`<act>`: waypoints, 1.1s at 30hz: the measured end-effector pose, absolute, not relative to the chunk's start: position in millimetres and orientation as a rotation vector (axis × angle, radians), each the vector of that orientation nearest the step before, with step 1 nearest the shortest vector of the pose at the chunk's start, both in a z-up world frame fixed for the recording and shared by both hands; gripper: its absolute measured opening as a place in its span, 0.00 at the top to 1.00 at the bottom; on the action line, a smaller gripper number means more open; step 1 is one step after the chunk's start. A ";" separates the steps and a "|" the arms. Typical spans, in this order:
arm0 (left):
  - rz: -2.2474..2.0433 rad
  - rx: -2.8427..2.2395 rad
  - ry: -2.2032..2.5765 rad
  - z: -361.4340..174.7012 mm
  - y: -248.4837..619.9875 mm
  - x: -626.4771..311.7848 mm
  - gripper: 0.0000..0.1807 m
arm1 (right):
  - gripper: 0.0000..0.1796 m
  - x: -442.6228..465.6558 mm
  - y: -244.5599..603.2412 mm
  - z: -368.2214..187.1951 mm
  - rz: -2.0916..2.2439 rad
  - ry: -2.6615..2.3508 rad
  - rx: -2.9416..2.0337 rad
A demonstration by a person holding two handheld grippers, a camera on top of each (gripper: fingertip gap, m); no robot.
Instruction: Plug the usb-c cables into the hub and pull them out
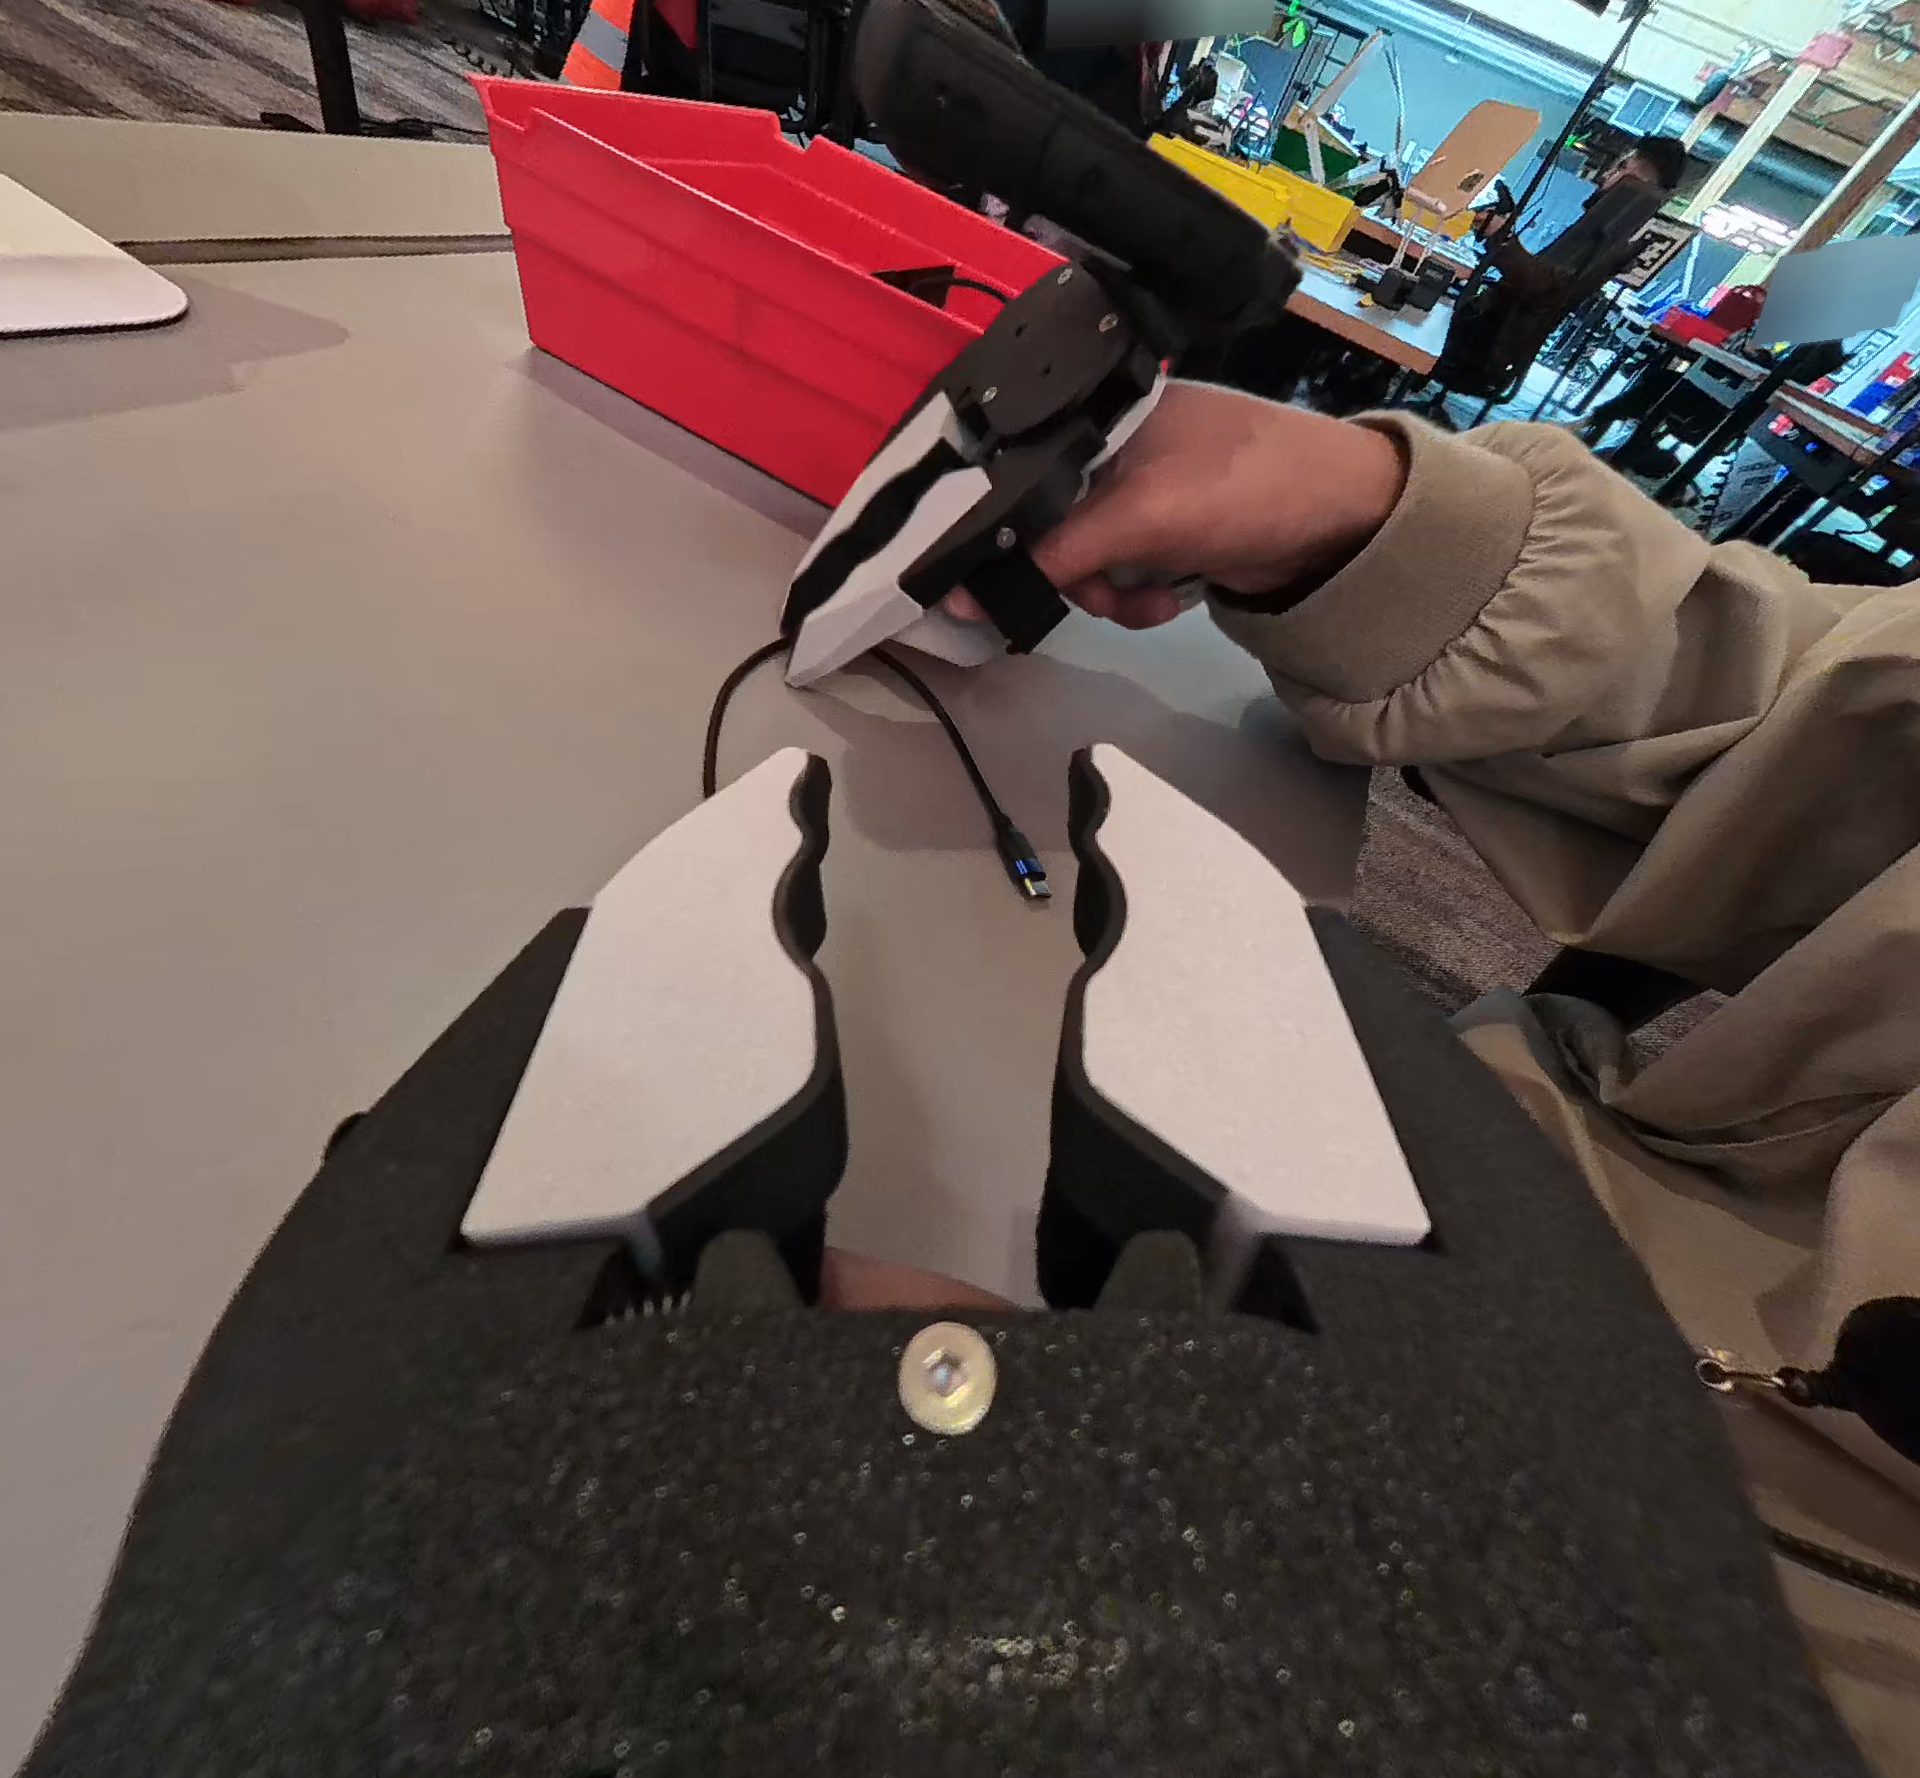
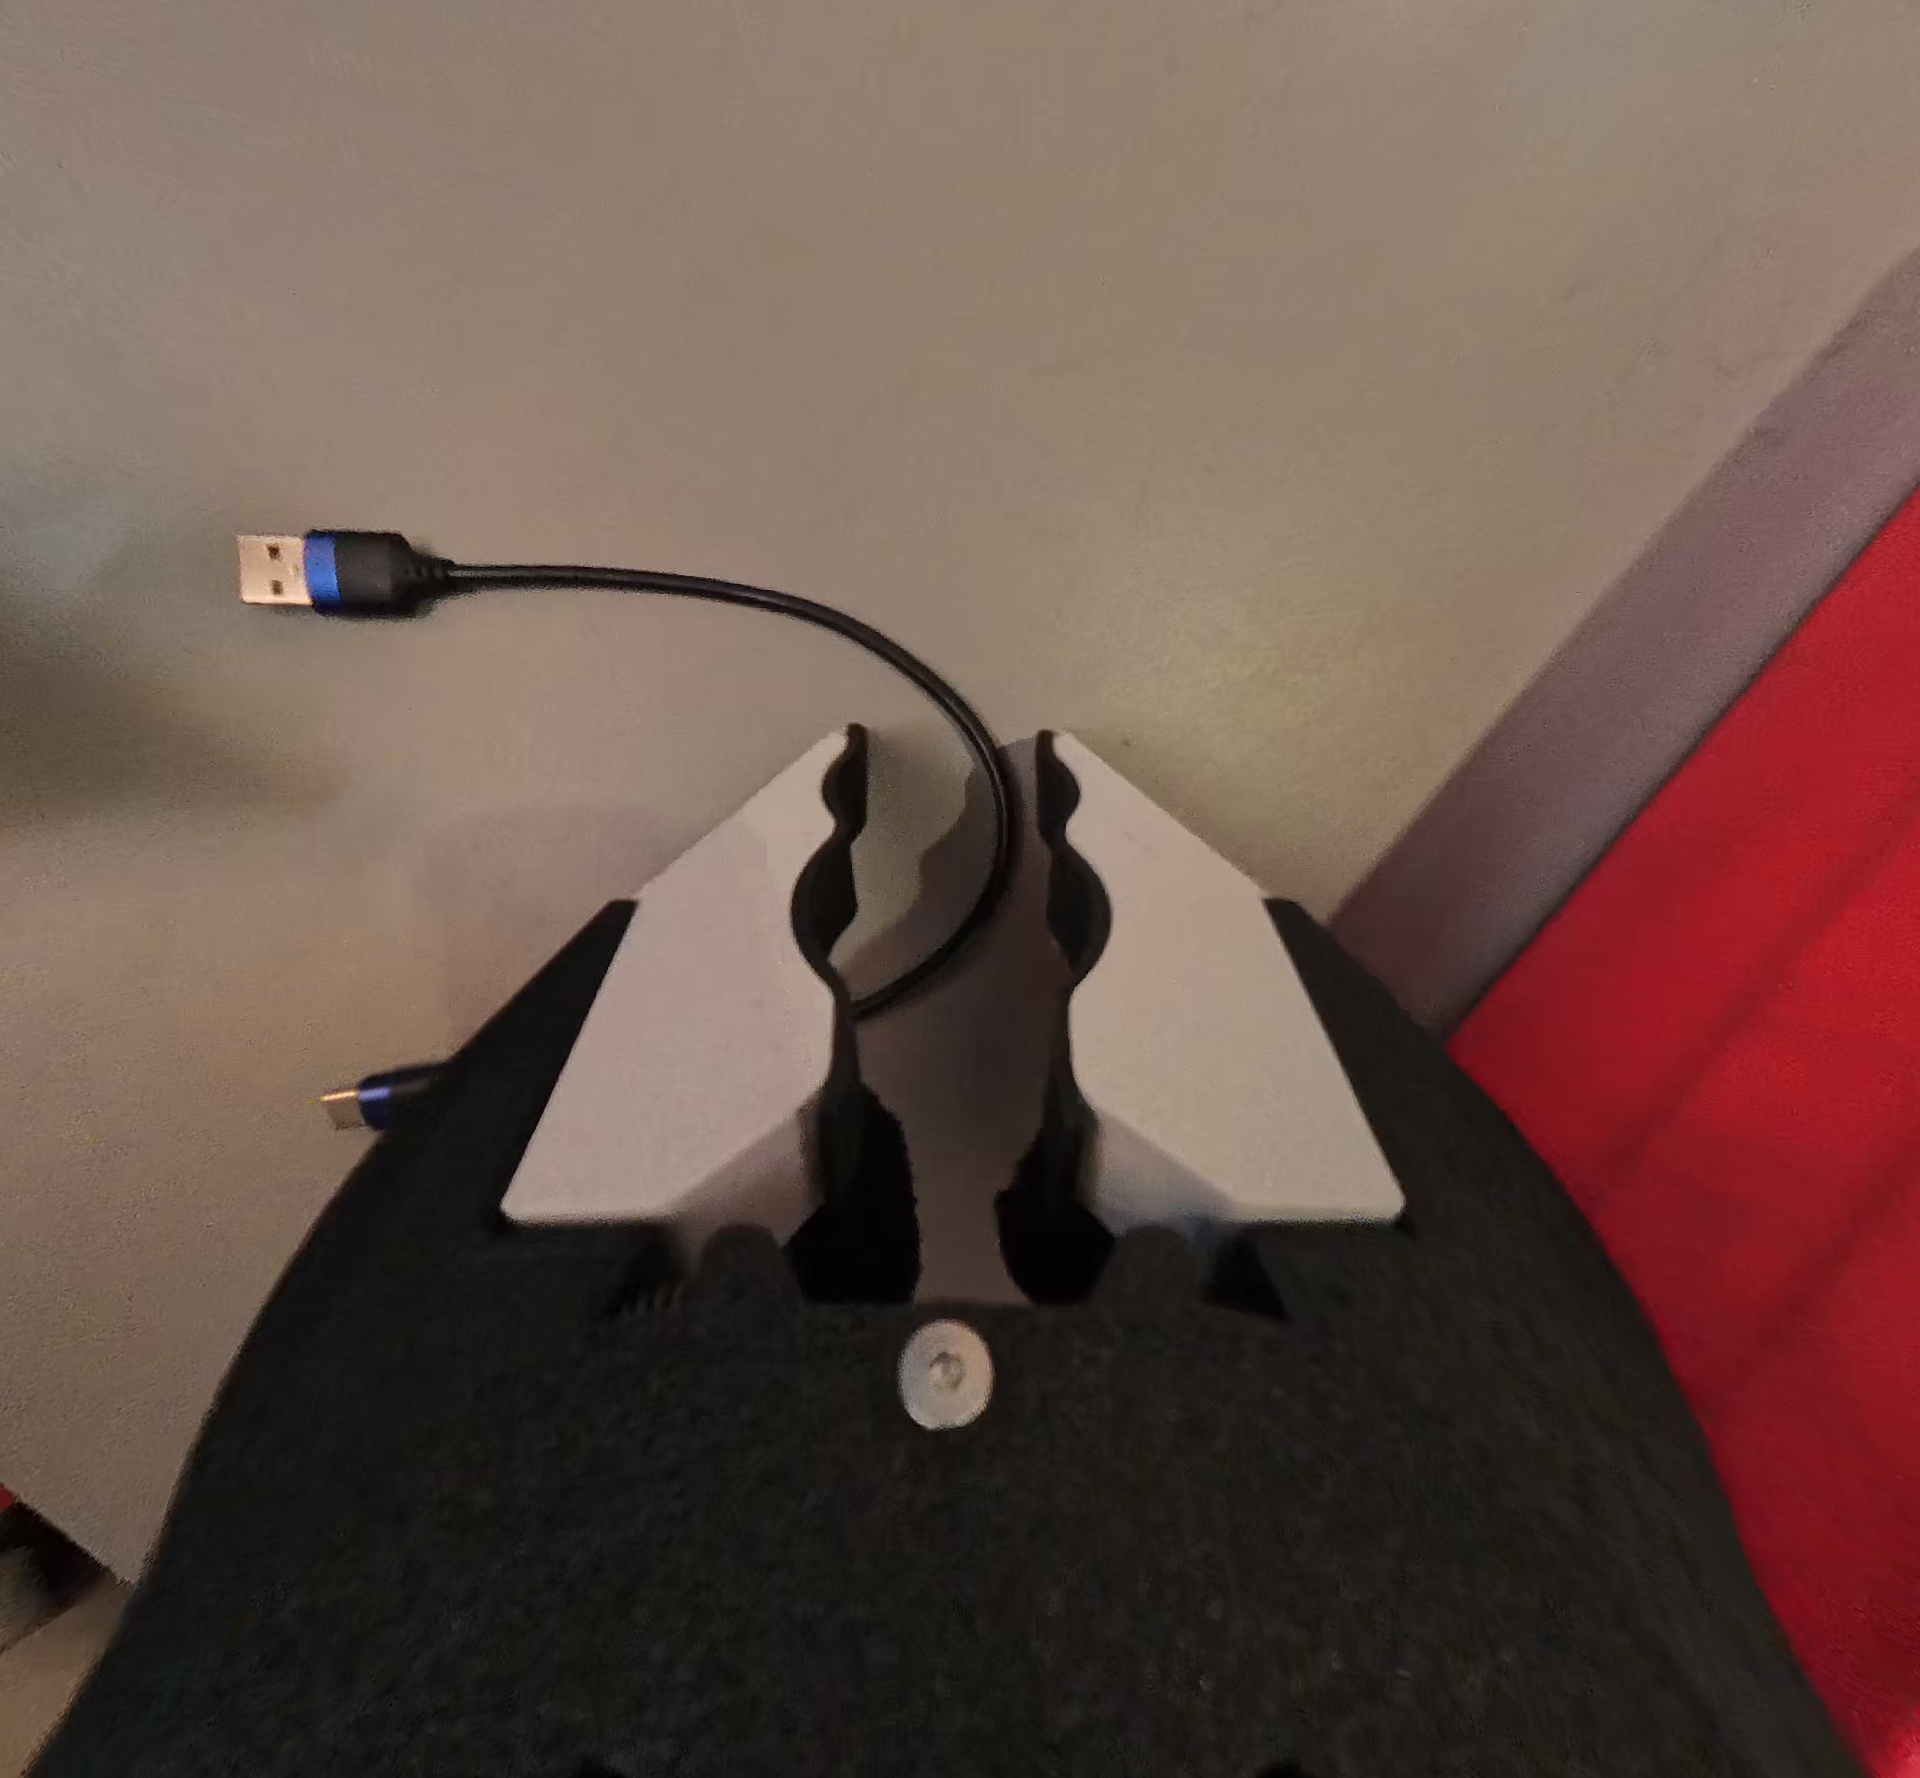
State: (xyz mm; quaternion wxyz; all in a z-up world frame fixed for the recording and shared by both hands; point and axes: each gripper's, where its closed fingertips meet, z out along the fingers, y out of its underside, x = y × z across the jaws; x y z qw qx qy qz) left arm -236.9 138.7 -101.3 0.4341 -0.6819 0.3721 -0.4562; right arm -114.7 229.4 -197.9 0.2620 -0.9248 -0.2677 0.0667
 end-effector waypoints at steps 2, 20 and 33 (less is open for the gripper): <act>-1.135 -1.696 0.931 -101.2 138.3 -236.3 0.76 | 0.90 -115.1 229.8 -198.1 0.212 -0.714 -2.502; -1.141 -1.693 0.926 -102.1 140.0 -235.1 0.76 | 0.99 -71.7 227.9 -16.7 0.034 -0.738 -2.019; -1.140 -1.699 0.968 -106.0 134.5 -225.3 0.76 | 0.99 105.4 214.6 12.5 -0.121 -0.339 -2.094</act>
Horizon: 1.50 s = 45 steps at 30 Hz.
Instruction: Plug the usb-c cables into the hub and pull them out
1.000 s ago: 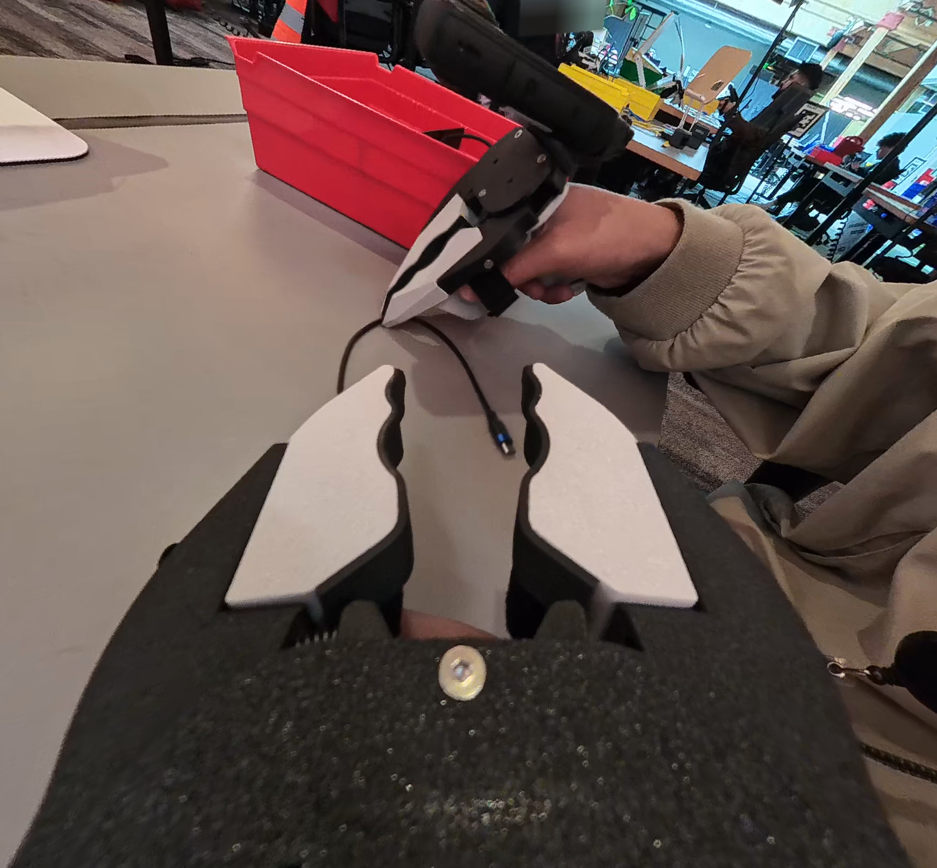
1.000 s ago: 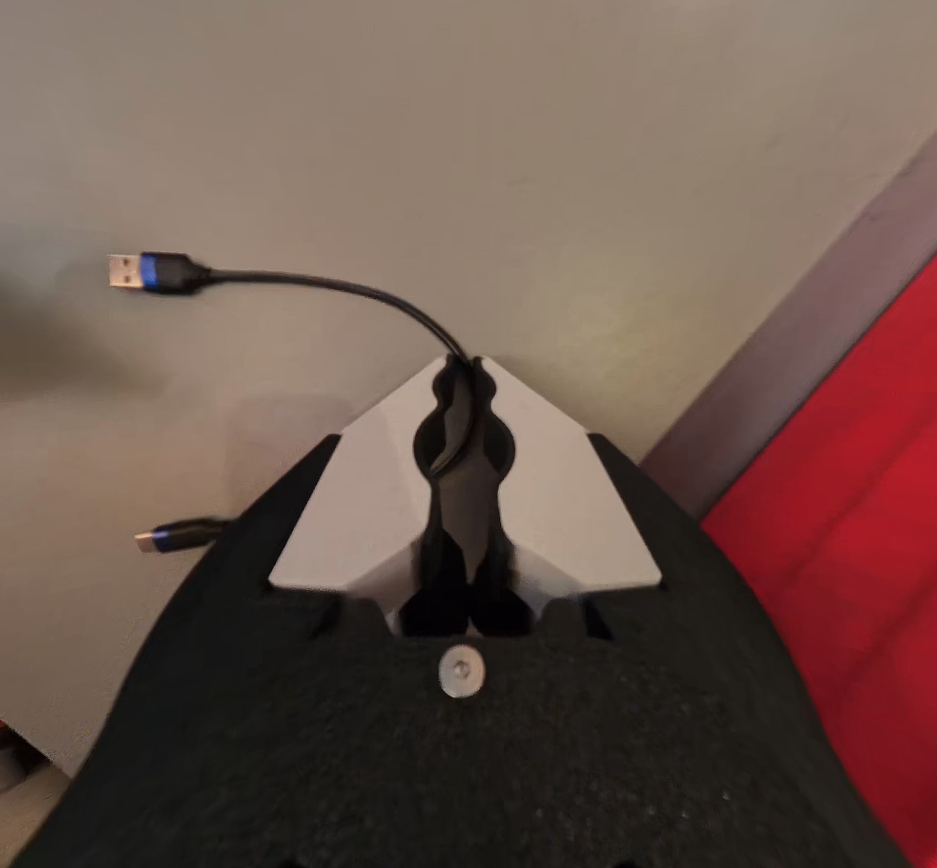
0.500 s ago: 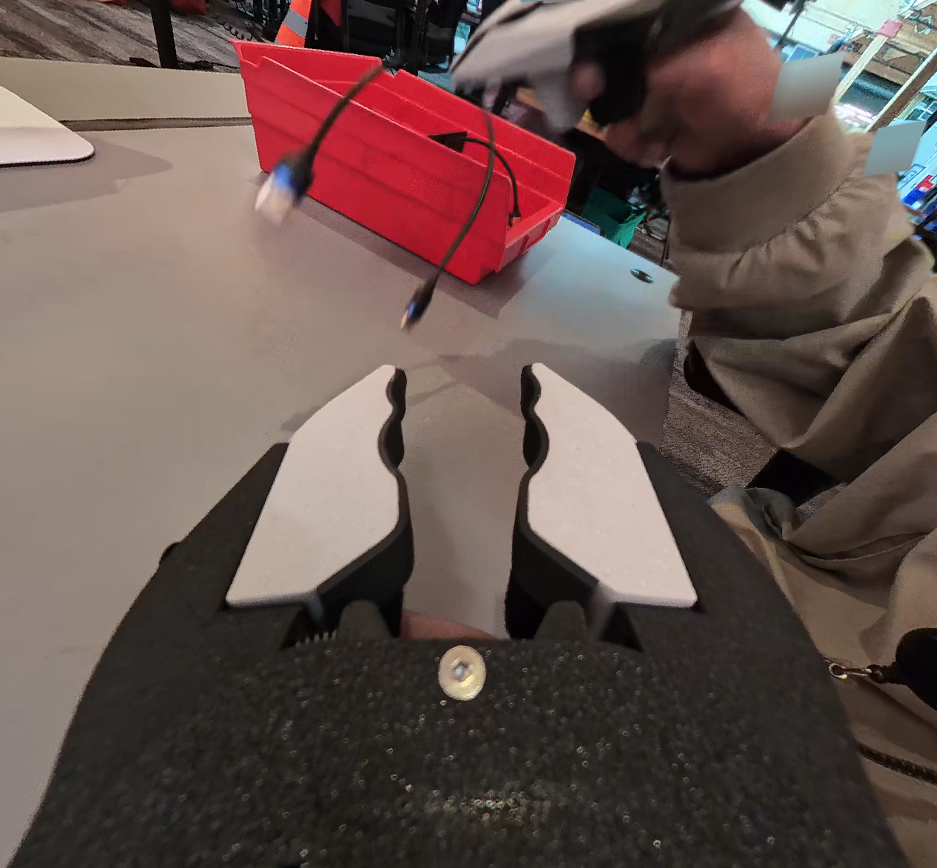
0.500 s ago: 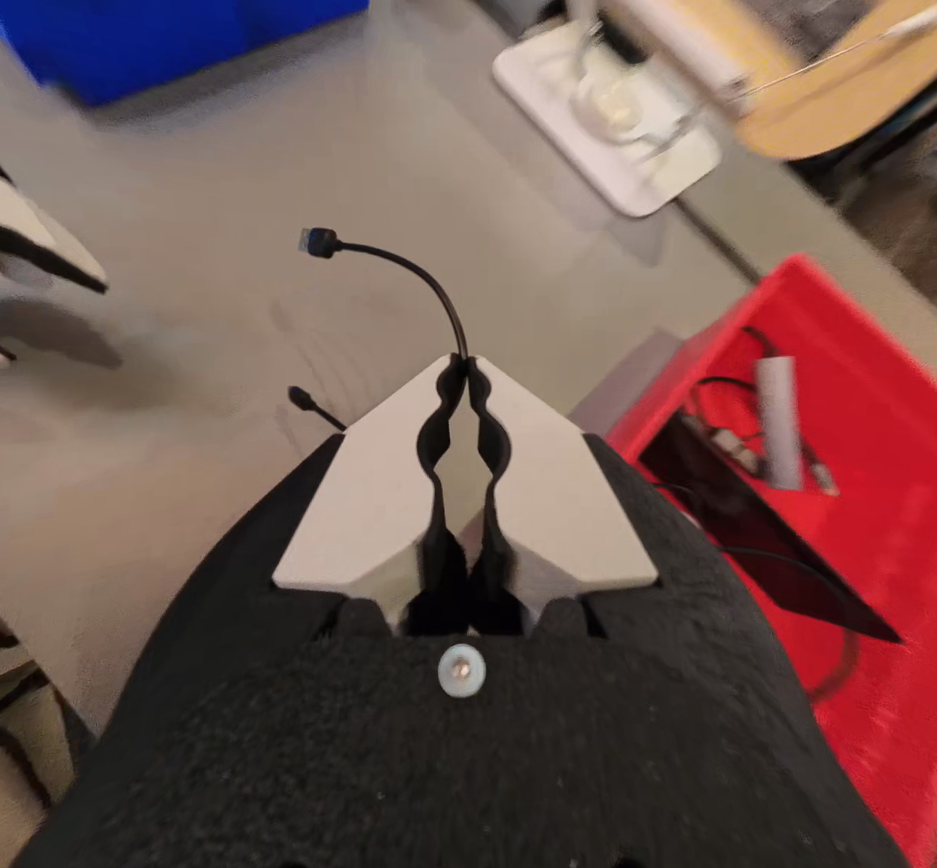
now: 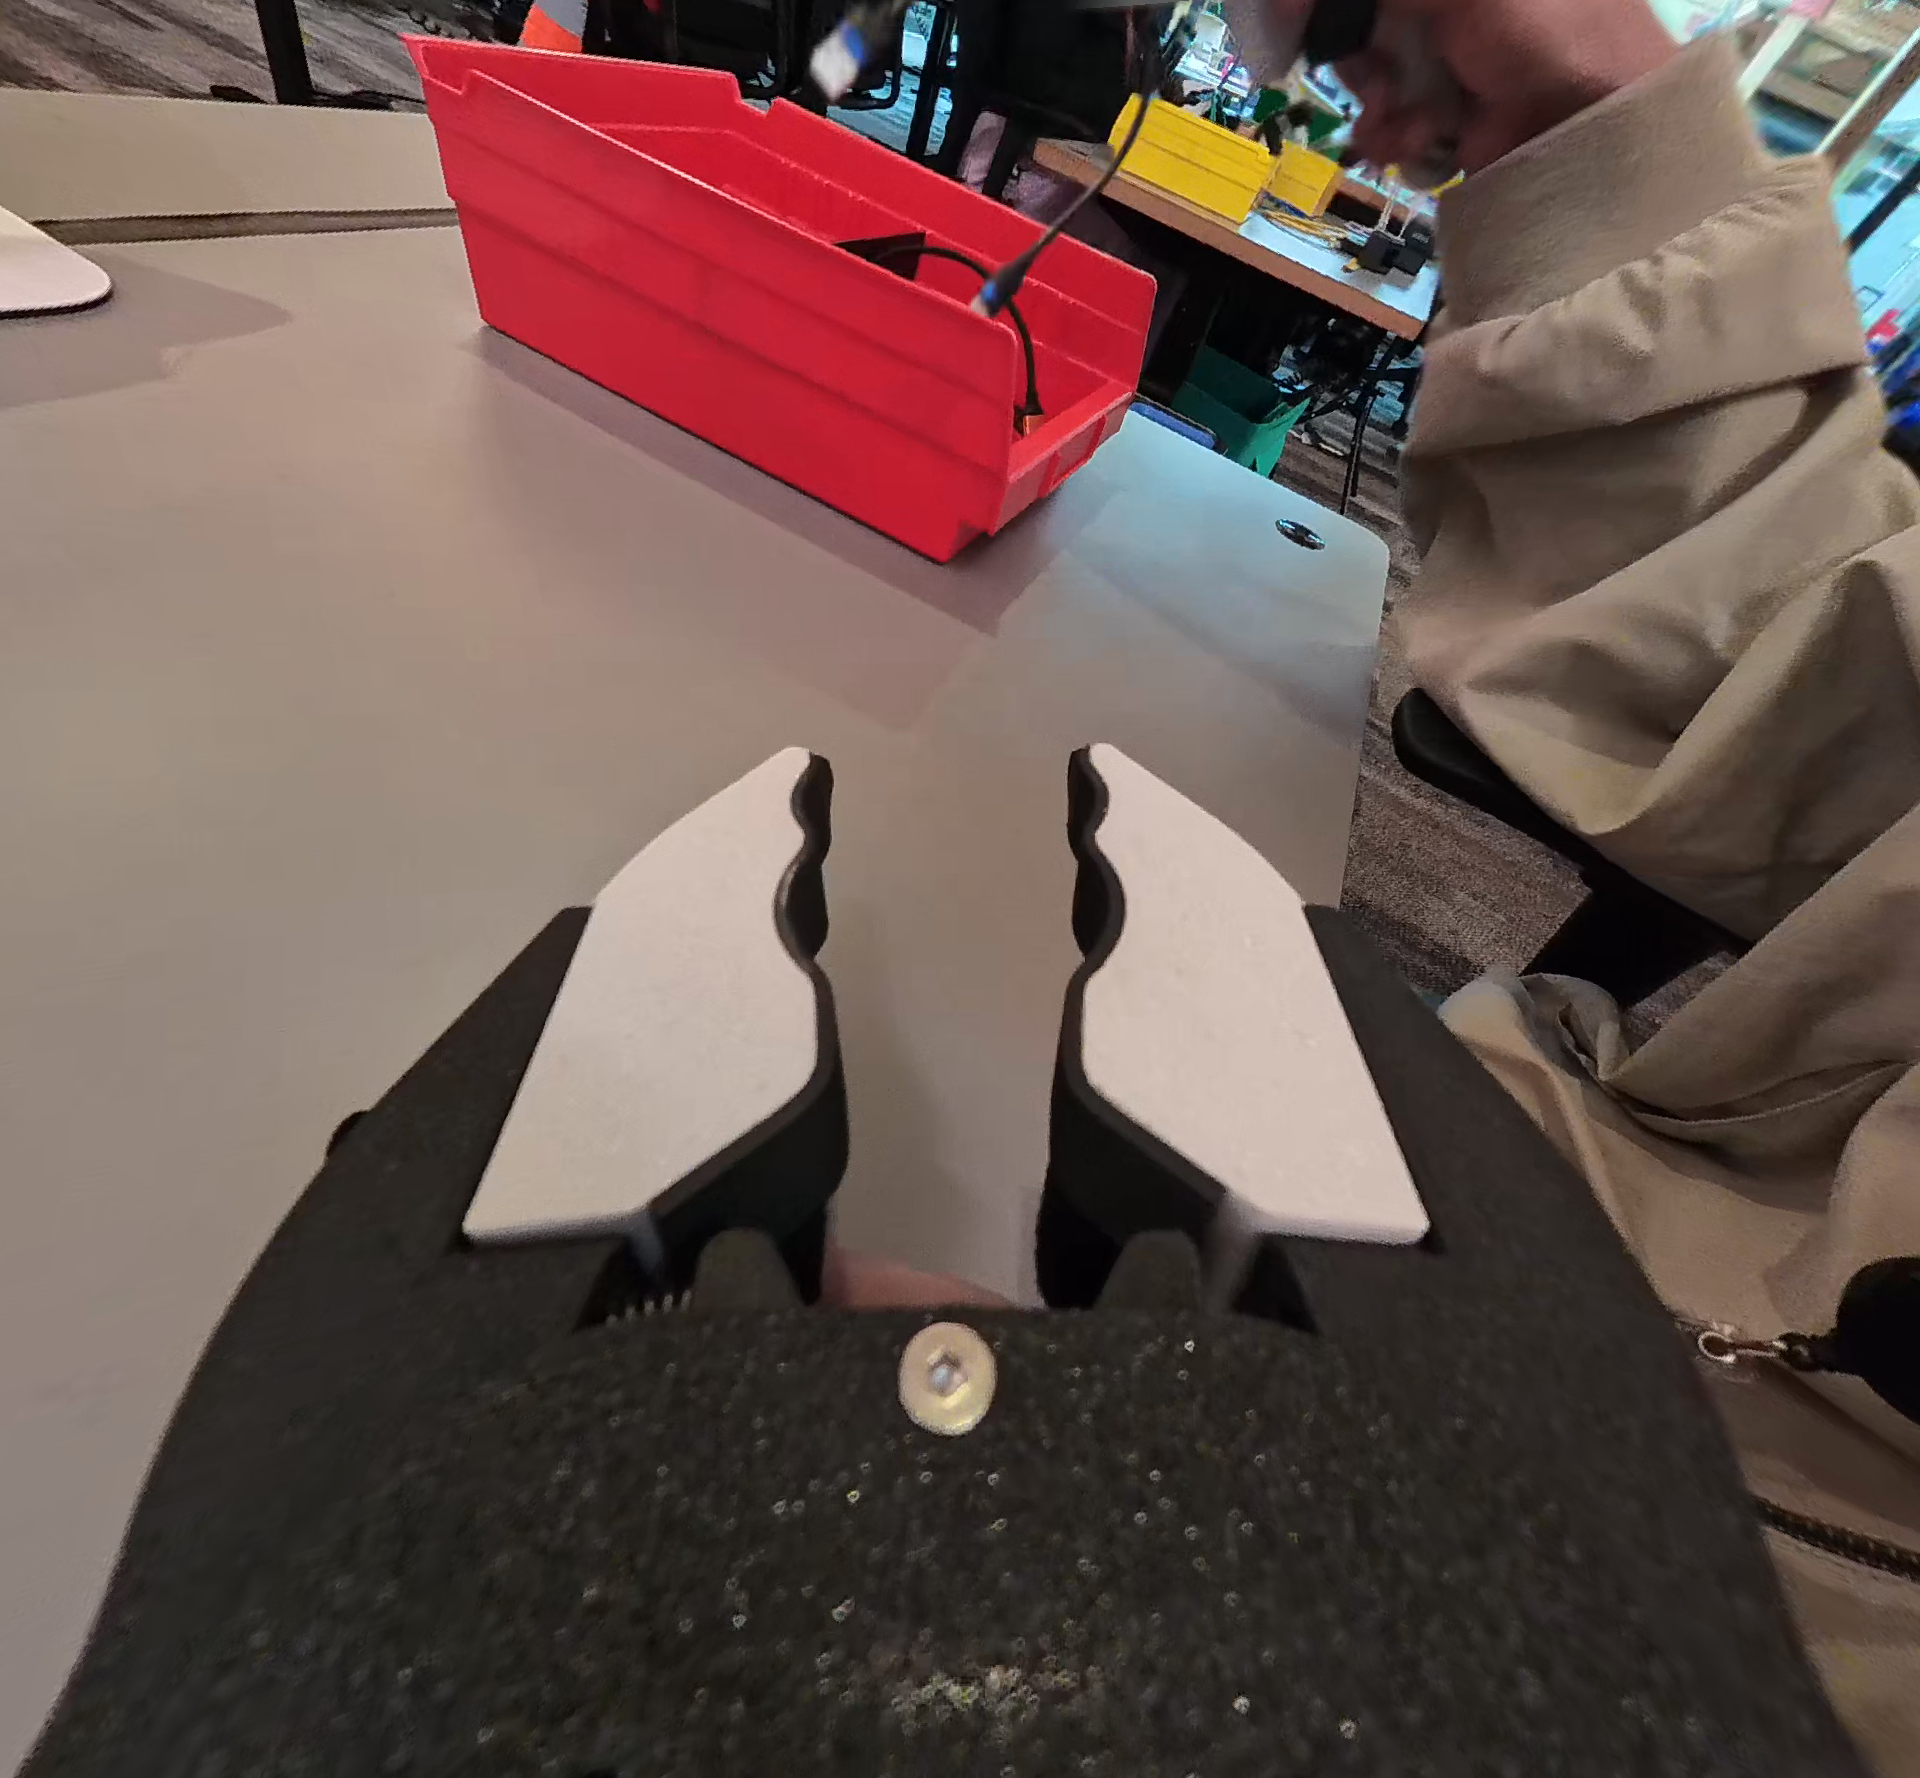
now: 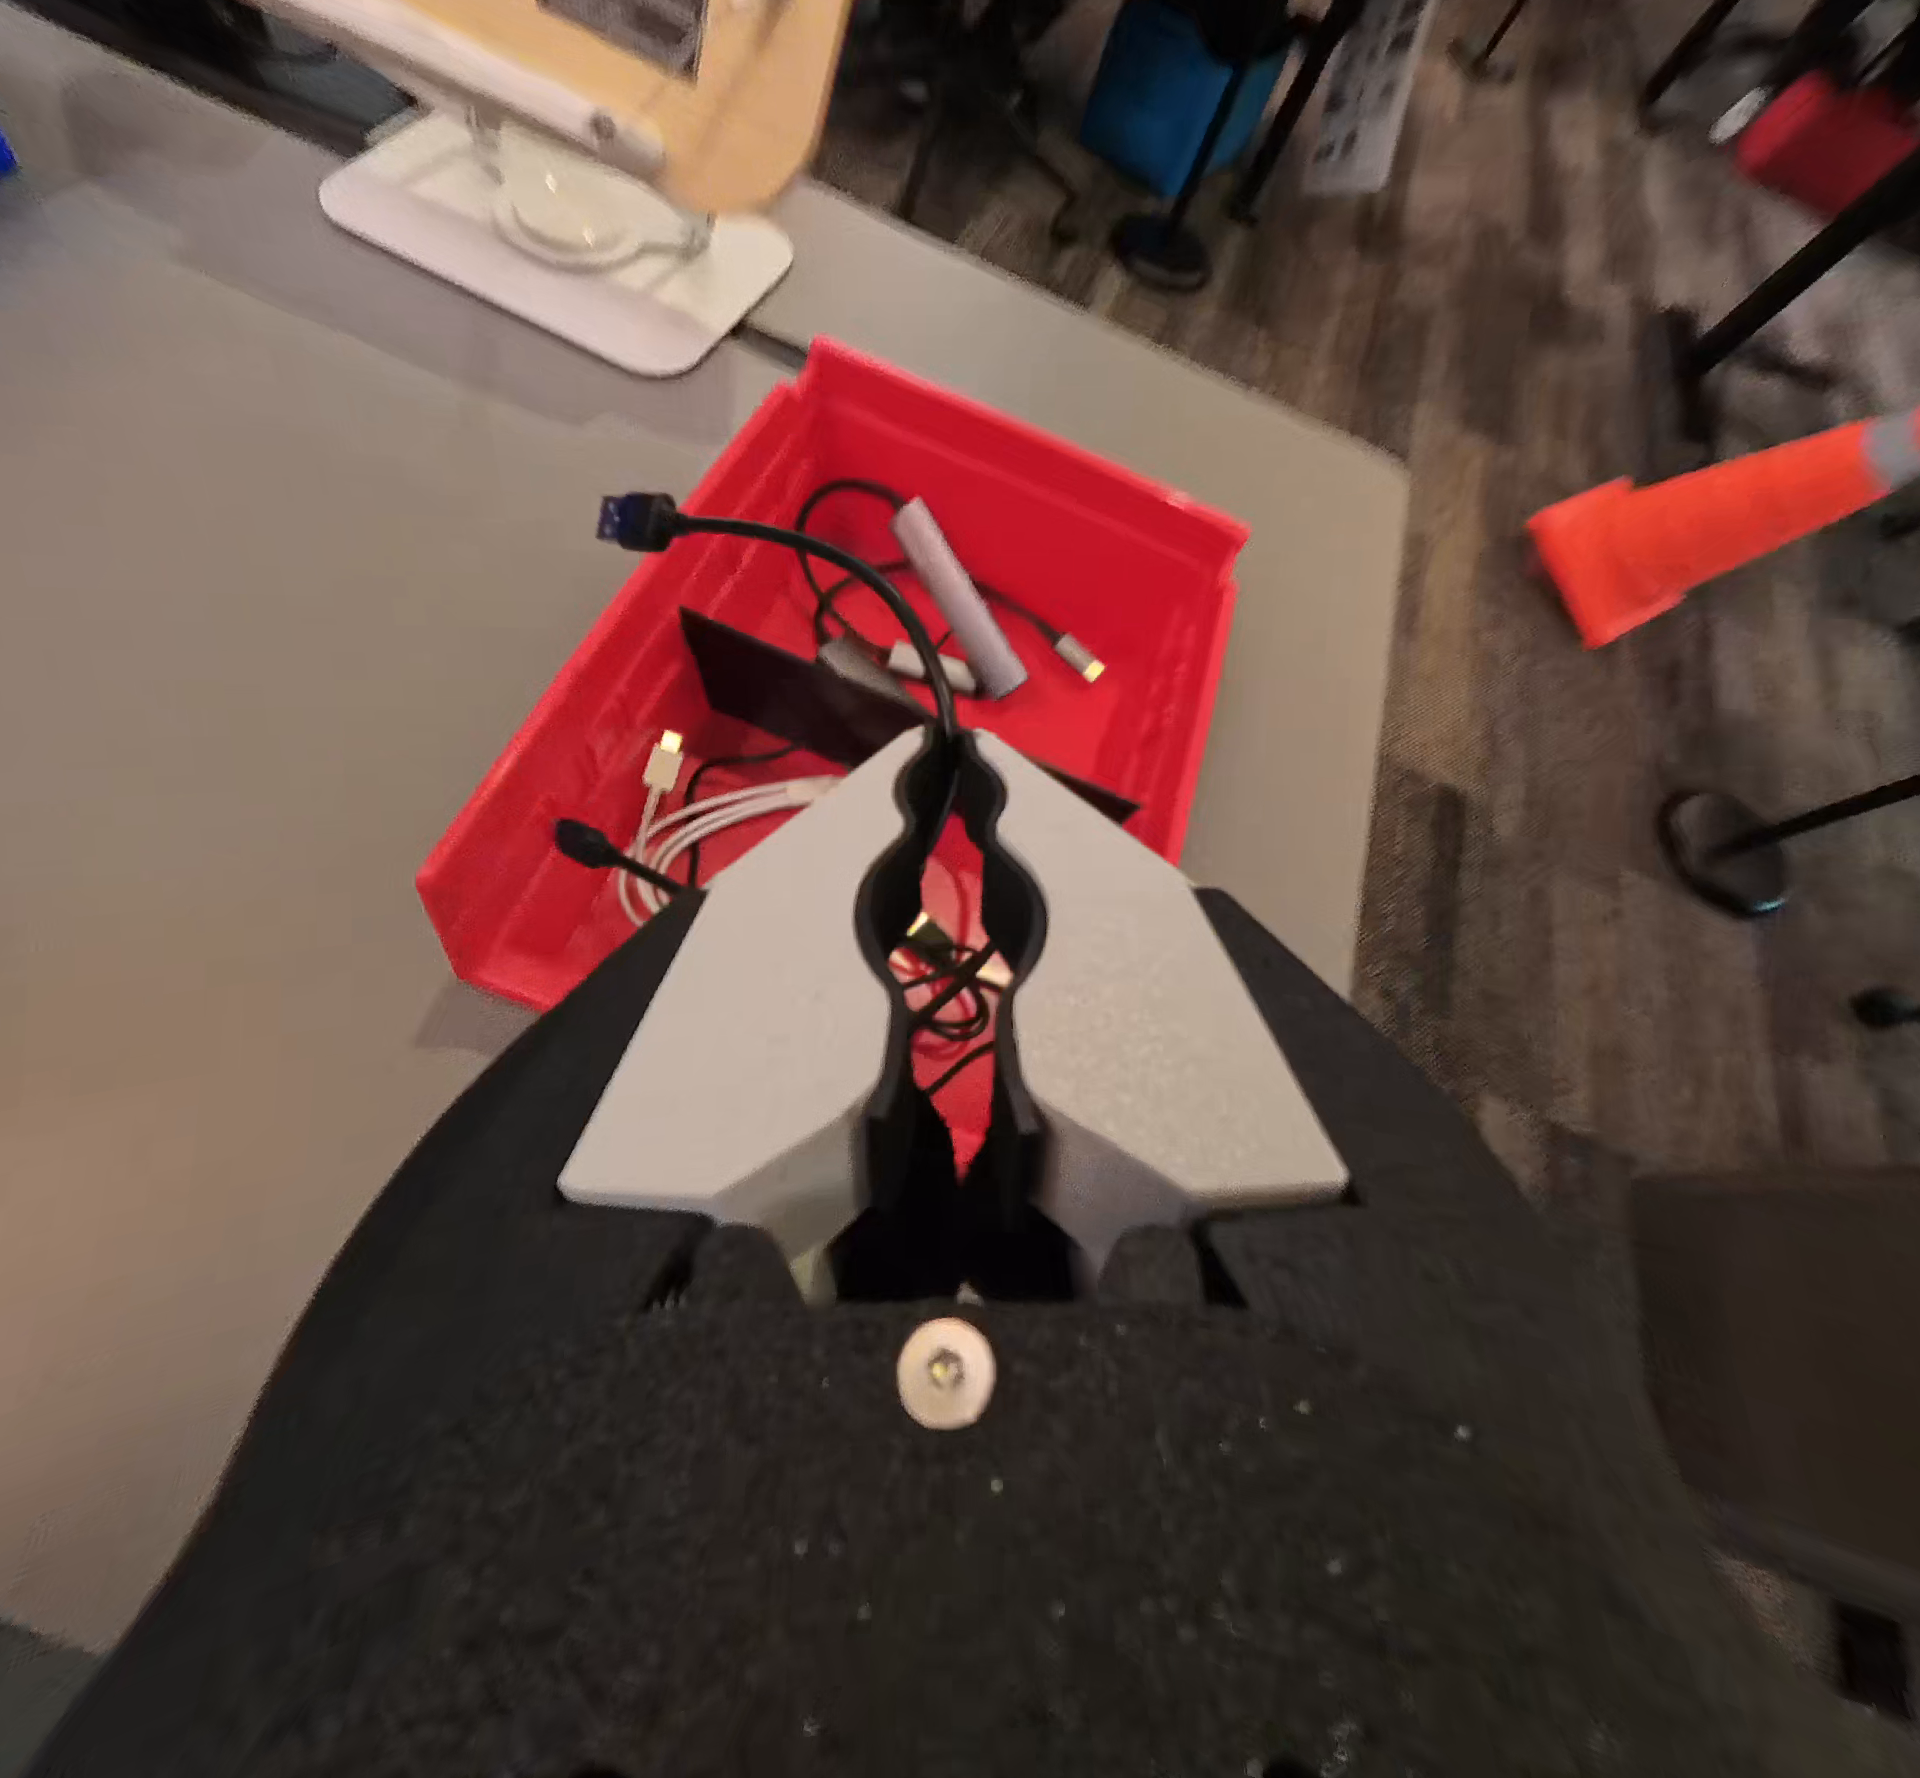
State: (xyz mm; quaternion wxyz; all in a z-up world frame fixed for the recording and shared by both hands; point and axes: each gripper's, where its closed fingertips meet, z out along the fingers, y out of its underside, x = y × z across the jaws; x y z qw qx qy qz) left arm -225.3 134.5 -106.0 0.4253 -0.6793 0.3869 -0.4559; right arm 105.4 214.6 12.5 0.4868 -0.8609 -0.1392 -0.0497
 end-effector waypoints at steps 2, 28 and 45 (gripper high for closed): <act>-1.138 -1.701 0.971 -106.7 134.4 -224.2 0.76 | 0.99 111.6 225.2 -28.3 -0.101 -0.359 -2.198; -0.156 -2.073 0.357 -112.9 191.9 -465.8 0.82 | 0.77 76.9 150.0 -86.2 -0.017 0.026 -1.867; -0.095 -2.208 0.107 -165.7 202.0 -527.1 0.85 | 0.79 82.1 135.1 -113.4 -0.102 -0.005 -1.824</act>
